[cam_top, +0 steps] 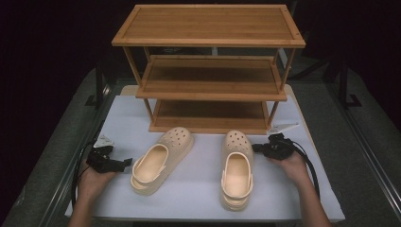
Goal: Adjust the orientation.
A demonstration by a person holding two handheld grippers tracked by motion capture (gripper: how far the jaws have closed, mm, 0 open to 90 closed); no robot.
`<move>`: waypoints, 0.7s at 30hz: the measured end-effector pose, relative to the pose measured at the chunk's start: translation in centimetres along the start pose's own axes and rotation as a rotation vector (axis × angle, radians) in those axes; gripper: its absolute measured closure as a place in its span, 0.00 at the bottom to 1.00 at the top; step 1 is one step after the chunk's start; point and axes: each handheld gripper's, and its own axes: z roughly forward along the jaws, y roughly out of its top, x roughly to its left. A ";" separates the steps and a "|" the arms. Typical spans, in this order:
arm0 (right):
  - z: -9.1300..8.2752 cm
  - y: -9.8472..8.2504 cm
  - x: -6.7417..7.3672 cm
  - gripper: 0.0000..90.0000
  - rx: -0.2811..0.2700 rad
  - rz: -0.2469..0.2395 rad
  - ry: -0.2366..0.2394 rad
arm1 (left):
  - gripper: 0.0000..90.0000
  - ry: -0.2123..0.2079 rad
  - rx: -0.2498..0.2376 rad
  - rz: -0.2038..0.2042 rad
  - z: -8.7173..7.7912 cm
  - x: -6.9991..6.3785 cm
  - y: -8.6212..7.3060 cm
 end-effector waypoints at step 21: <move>3.7 3.4 1.5 1.00 0.013 -0.054 0.040 | 0.00 -0.001 0.001 0.001 0.0 0.0 0.0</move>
